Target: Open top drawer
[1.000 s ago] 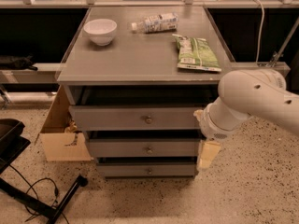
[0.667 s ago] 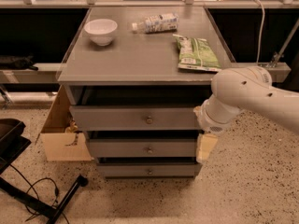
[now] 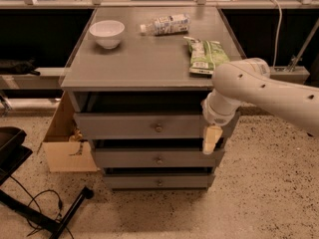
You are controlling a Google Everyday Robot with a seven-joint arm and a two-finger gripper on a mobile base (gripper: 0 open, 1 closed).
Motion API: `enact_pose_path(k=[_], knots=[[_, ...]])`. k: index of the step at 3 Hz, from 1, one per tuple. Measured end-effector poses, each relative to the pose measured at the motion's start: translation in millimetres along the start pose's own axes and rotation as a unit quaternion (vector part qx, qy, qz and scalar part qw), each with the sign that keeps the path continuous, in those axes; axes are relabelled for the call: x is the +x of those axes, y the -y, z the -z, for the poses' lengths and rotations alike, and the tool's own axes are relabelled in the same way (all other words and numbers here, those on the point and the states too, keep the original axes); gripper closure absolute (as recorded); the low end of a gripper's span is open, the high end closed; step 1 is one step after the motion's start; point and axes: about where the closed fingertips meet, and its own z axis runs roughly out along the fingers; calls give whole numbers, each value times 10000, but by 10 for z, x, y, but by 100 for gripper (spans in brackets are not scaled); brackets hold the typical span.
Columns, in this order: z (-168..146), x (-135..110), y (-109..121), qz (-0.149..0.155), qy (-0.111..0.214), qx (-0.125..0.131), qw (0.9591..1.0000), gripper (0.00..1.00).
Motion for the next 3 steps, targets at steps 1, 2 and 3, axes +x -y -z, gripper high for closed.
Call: enact_pose_path(k=[1,2,3], knots=[[-218,-101,196,94,-142,36,9998,0],[-469,-180,201,143,-274,-64,9995,16],[-475,-130,-19,137,-296,-307,9990,47]])
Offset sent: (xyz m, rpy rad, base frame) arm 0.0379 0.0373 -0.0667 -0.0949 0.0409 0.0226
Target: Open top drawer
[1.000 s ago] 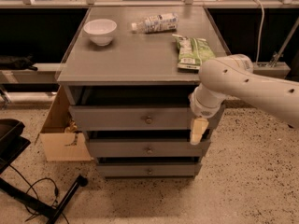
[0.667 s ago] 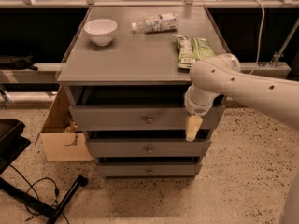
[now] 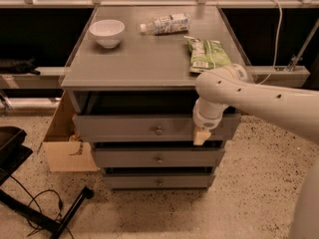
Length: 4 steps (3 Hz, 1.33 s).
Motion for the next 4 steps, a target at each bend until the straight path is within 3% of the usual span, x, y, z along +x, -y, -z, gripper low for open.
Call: enact_pose_path(k=[2,3,4], knots=[[93,-8,24,0,0,0,10000,94],[114,-10,27,0,0,-1,10000,100],[179,30,-102,-32,-17,-93,10000,100]])
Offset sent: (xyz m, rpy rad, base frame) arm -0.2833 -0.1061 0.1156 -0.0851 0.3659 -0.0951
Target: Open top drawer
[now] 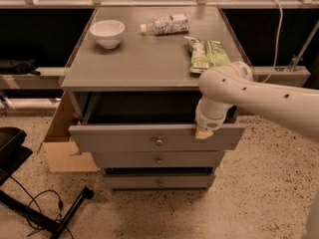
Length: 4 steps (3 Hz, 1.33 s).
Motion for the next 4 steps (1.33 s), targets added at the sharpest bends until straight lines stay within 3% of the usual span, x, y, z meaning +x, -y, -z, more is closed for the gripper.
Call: enact_pose_path(k=[4], knots=[[135,120,-470,-74,19,-319,9995,100]])
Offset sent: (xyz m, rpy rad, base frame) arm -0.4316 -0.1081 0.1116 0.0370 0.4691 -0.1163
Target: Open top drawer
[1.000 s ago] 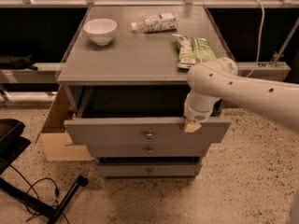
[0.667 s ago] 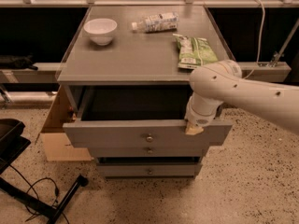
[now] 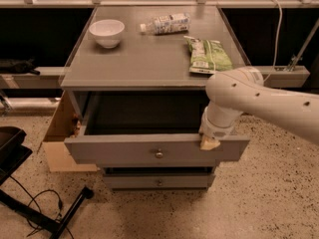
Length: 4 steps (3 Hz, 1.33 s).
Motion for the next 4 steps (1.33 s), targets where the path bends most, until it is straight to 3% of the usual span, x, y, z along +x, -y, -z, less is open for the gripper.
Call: enact_pose_path(k=[1,3,4], knots=[[19,15,-95,3,18,-68,10000,100],[18,15,-95,3,17,-68,10000,58],[18,15,-95,3,17,-68,10000,27]])
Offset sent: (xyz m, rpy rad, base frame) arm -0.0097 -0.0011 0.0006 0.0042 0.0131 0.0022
